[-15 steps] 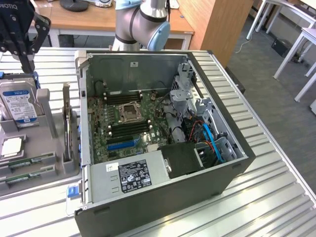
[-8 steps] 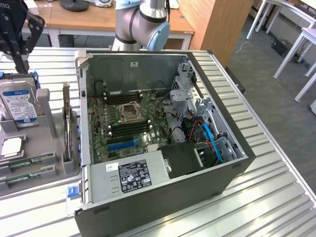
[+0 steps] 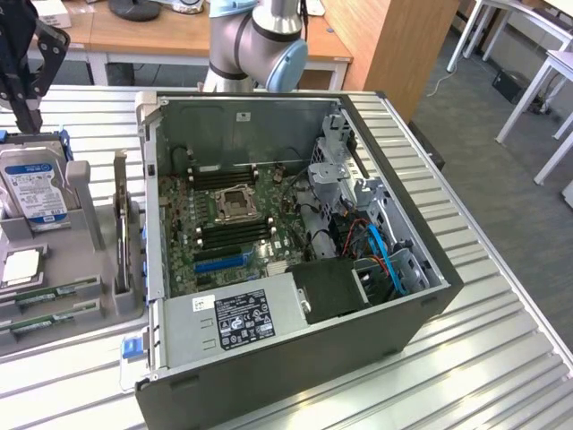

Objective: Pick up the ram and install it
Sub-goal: 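Reach for the ram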

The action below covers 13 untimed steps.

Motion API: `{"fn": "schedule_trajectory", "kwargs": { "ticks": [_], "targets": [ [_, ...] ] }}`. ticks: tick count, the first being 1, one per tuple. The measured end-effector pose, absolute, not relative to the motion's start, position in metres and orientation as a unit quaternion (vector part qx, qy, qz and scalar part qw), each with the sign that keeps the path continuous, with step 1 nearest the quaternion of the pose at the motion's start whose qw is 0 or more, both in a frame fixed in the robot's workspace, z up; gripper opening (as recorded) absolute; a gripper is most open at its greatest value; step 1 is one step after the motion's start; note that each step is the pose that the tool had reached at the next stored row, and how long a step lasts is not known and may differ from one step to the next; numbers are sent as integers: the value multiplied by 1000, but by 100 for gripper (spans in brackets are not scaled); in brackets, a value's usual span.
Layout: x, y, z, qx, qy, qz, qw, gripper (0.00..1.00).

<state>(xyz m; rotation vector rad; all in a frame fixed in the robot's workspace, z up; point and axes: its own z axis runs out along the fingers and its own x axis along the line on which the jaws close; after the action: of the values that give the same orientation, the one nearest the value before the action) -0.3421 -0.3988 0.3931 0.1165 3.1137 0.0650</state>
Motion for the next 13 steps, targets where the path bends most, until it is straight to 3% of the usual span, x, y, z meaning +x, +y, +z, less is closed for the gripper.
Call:
{"fn": "schedule_trajectory", "kwargs": {
  "ticks": [13],
  "targets": [
    [-364, -399, 393, 37, 999, 21, 13, 11]
  ]
}}
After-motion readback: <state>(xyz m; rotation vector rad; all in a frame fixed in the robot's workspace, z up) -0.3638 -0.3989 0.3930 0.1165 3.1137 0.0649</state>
